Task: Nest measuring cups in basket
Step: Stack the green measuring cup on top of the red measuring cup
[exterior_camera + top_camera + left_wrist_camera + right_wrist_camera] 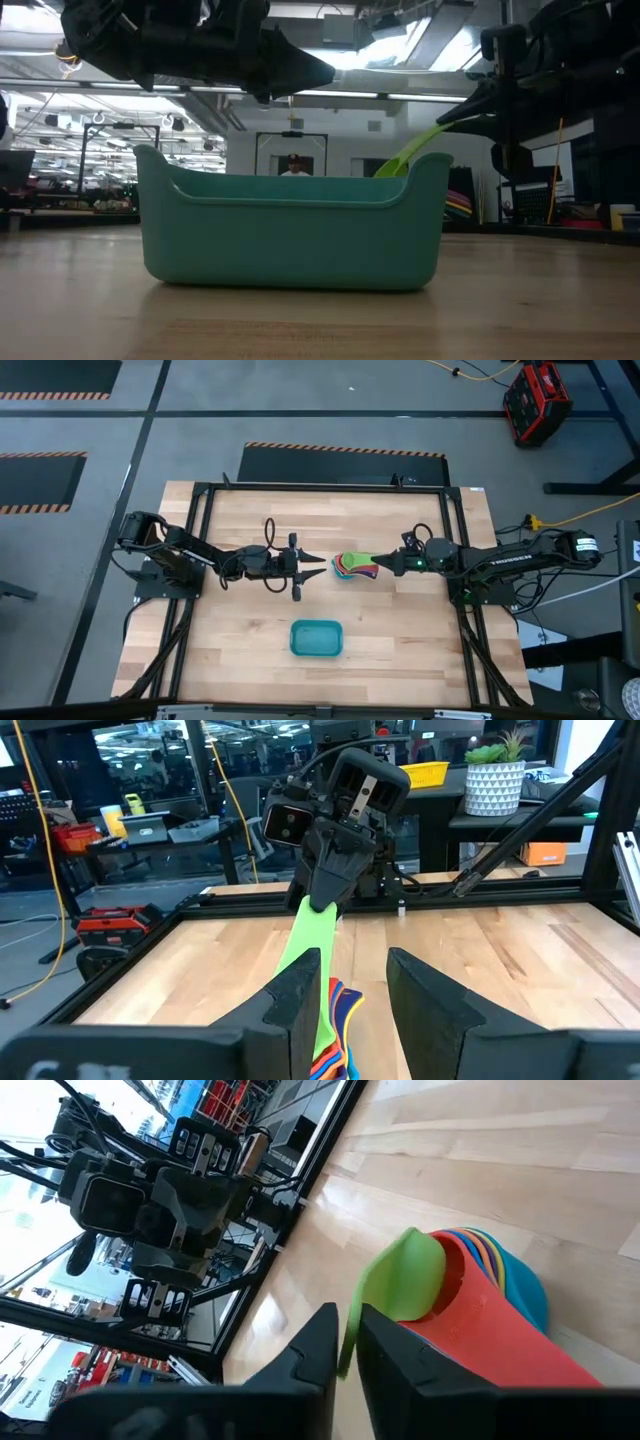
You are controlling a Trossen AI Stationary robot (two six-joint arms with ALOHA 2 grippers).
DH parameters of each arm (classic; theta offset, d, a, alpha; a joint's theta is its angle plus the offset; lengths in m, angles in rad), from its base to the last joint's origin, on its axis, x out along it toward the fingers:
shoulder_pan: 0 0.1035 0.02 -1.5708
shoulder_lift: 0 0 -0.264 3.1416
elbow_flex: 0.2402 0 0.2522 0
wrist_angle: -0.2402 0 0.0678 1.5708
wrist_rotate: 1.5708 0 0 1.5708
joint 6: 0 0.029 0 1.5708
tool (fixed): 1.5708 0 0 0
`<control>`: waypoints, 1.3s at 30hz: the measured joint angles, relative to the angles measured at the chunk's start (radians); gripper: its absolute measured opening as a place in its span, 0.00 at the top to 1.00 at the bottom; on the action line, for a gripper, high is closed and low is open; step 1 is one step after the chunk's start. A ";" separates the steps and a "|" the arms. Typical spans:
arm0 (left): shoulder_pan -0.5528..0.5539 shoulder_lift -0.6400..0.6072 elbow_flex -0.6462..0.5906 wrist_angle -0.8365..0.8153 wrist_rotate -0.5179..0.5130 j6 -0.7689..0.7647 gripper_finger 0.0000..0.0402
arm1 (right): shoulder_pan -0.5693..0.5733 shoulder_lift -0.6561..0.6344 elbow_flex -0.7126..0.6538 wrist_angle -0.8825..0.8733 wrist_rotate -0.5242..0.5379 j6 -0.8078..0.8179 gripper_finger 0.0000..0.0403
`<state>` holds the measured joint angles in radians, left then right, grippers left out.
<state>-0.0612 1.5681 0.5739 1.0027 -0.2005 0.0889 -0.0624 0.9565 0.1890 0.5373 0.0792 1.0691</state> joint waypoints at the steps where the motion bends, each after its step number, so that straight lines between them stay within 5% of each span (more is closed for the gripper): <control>1: 0.000 0.000 0.000 0.000 0.000 0.000 0.72 | 0.000 0.000 0.000 0.000 -0.002 0.000 0.89; 12: 0.000 0.000 0.000 0.000 0.000 0.000 0.72 | 0.000 0.000 0.000 -0.089 -0.019 -0.003 0.73; 22: 0.000 0.000 0.000 0.000 0.000 0.000 0.72 | 0.000 -0.005 0.000 -0.117 -0.030 -0.168 0.72; 39: 0.000 0.000 0.000 0.000 0.000 -0.001 0.72 | 0.000 -0.004 0.000 -0.252 -0.266 -0.152 0.72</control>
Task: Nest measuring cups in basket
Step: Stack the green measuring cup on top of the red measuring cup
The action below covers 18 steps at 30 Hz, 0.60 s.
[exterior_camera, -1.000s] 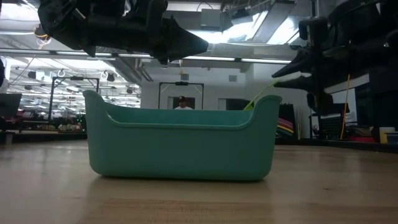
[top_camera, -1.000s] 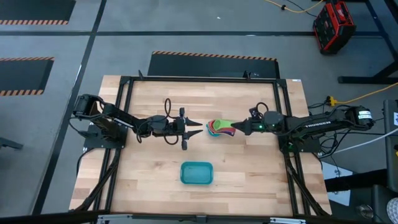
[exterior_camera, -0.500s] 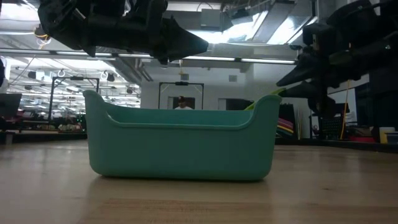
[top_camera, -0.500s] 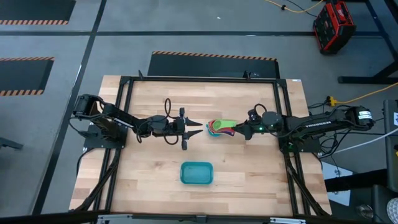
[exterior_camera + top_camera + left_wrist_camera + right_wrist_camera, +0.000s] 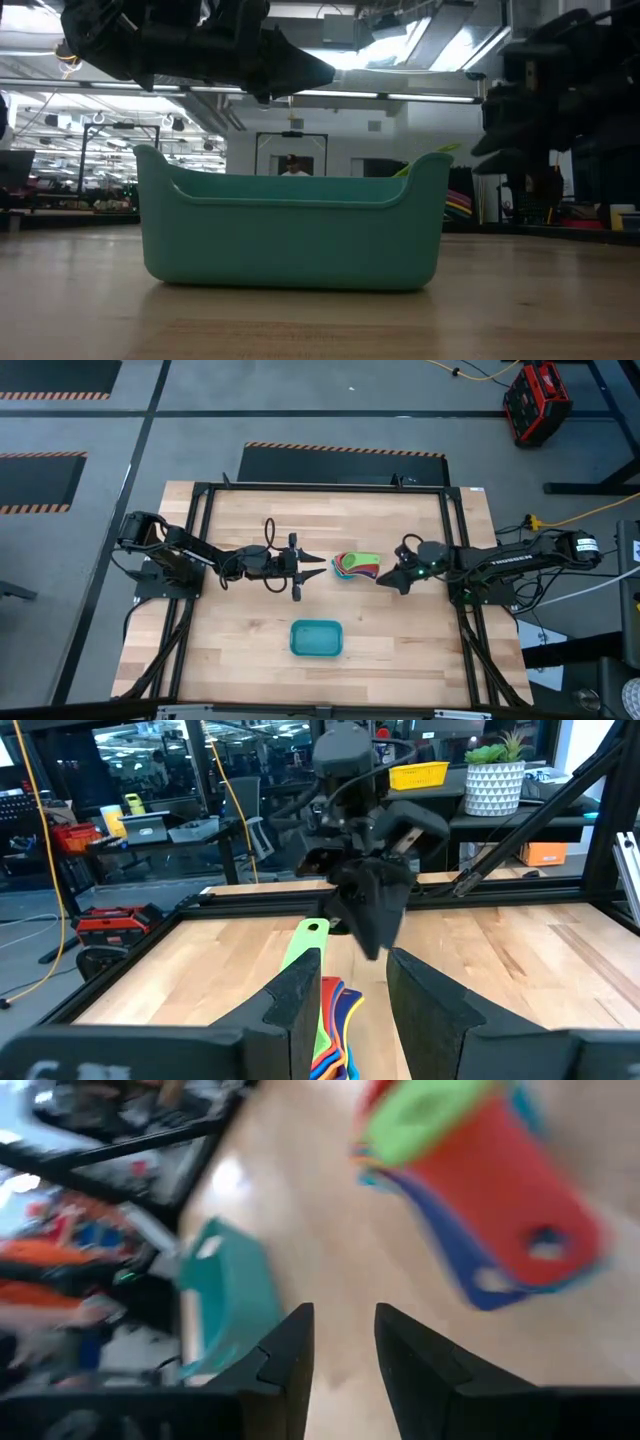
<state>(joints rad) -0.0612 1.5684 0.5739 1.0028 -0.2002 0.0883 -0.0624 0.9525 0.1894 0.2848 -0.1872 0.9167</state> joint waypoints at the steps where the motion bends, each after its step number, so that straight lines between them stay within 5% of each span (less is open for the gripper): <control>1: 0.000 0.000 0.000 0.000 0.000 0.000 0.72 | 0.000 0.000 0.001 0.016 -0.023 0.000 0.72; 8: 0.000 0.000 0.000 0.000 0.000 -0.001 0.72 | 0.000 0.000 0.098 0.119 -0.096 -0.078 0.72; 18: 0.000 0.000 0.000 0.000 0.000 -0.002 0.72 | -0.066 0.000 0.203 -0.002 0.010 -0.294 0.72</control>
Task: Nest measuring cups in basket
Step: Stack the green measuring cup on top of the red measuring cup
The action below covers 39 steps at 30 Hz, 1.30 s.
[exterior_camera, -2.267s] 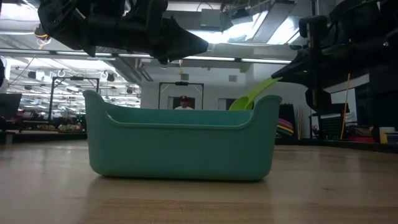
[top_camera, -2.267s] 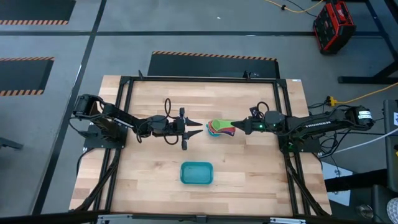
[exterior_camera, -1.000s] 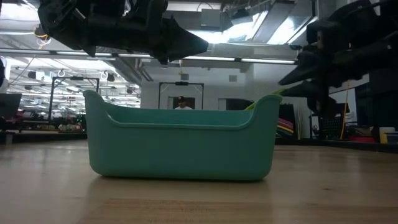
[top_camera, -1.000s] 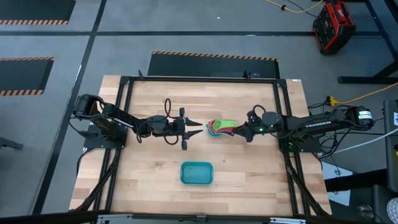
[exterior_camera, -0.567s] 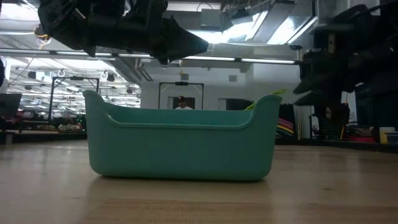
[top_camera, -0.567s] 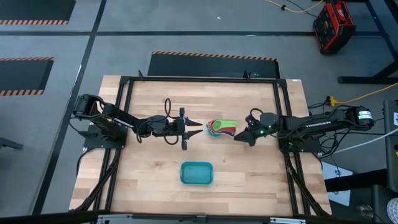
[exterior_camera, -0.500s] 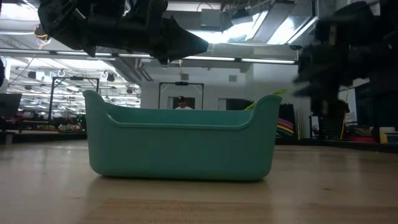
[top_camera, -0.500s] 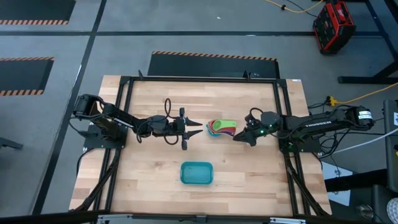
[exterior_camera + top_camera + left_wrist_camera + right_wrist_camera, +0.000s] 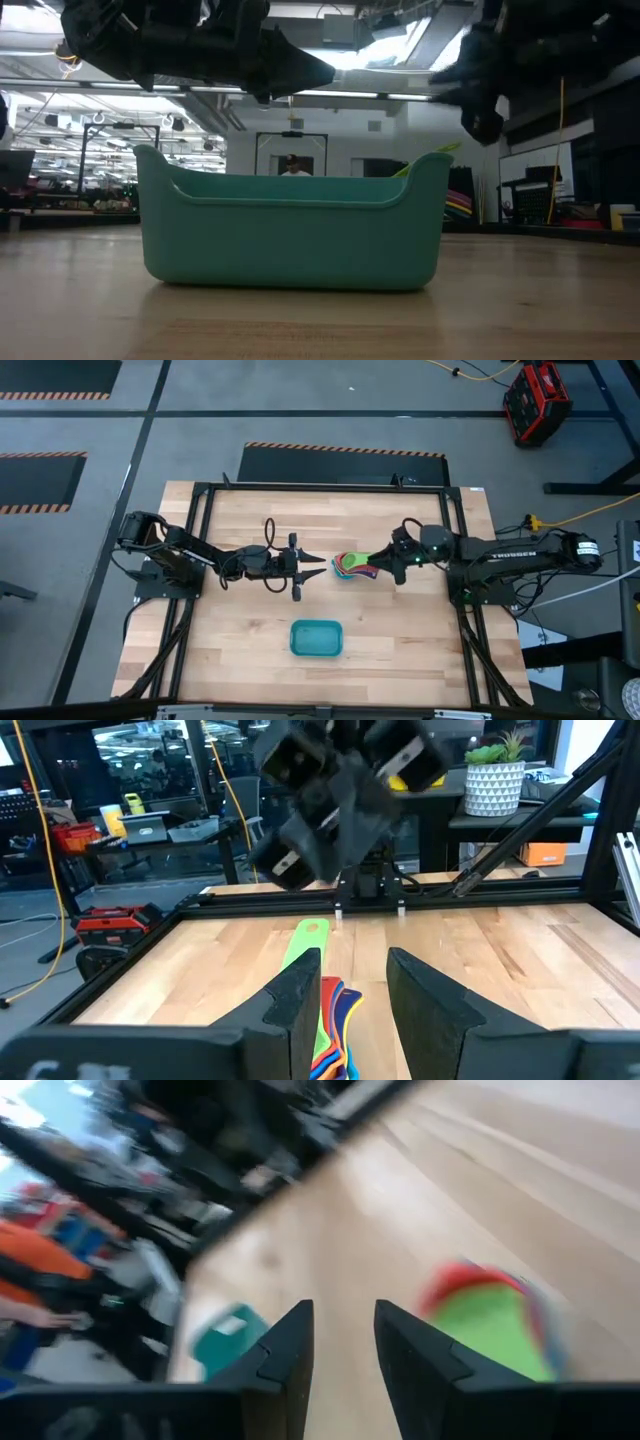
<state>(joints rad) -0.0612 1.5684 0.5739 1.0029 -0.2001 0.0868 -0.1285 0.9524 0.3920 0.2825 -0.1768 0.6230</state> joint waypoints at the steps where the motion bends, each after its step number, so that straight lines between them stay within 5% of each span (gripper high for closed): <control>1: 0.000 0.000 0.000 0.000 0.000 0.000 0.72 | -0.012 0.000 0.000 -0.036 0.005 -0.002 0.72; 10: 0.000 0.000 0.000 0.000 0.000 -0.001 0.72 | -0.060 0.001 0.000 -0.271 0.006 0.000 0.72; 31: 0.000 0.000 0.000 0.000 0.000 0.001 0.72 | -0.064 -0.017 -0.001 -0.069 -0.057 -0.037 0.72; 39: 0.000 0.000 0.000 0.000 0.000 0.000 0.72 | -0.165 -0.096 -0.001 -0.089 -0.054 -0.055 0.72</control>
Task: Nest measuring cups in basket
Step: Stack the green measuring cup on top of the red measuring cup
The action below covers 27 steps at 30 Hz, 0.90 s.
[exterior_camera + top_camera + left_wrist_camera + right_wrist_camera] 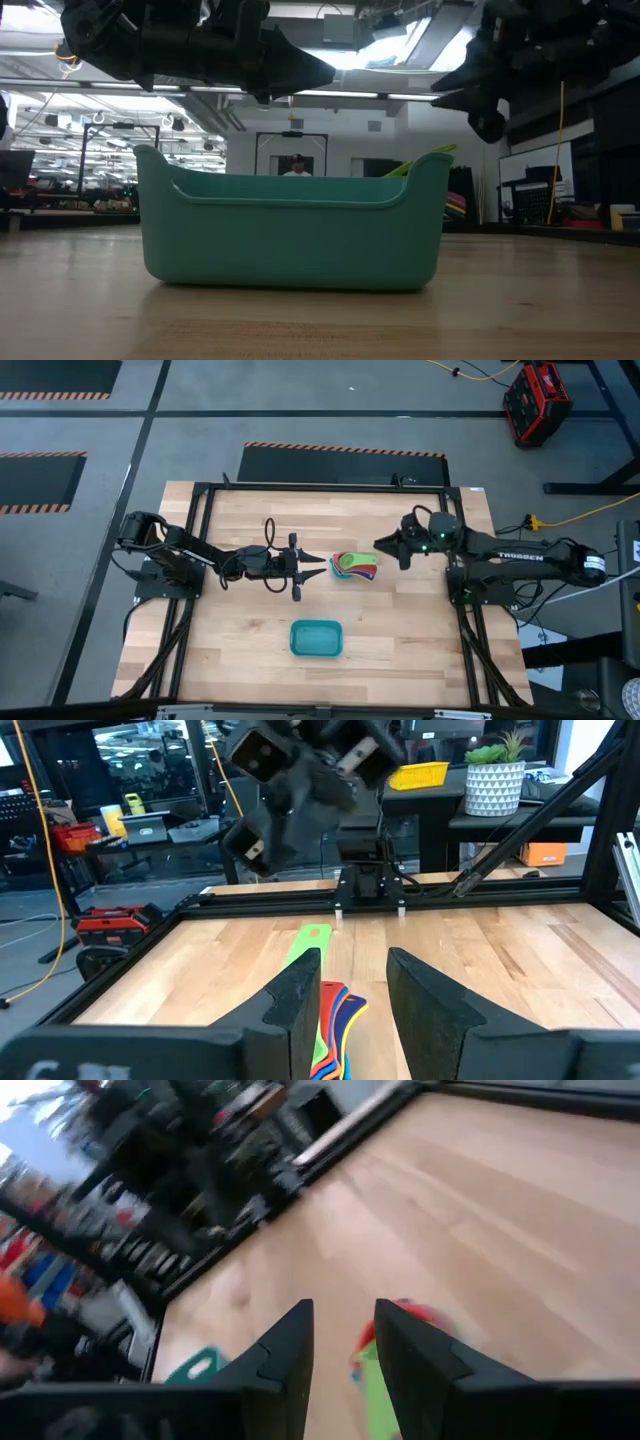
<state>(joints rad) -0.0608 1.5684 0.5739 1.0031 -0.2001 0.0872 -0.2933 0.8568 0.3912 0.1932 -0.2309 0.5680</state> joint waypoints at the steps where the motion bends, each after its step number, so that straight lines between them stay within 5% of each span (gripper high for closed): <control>1: 0.000 0.000 0.000 0.000 0.000 0.000 0.72 | -0.023 -0.005 0.000 -0.013 0.000 0.019 0.72; 14: 0.000 0.000 0.000 0.000 0.000 0.000 0.72 | -0.370 0.017 0.000 -0.244 -0.356 0.164 0.72; 27: 0.000 0.000 0.000 0.000 0.000 -0.002 0.72 | -0.397 0.228 0.000 -0.188 -0.510 0.177 0.72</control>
<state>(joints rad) -0.0611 1.5684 0.5739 1.0031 -0.2001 0.0849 -0.6898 1.0850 0.3908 0.0052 -0.7404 0.7449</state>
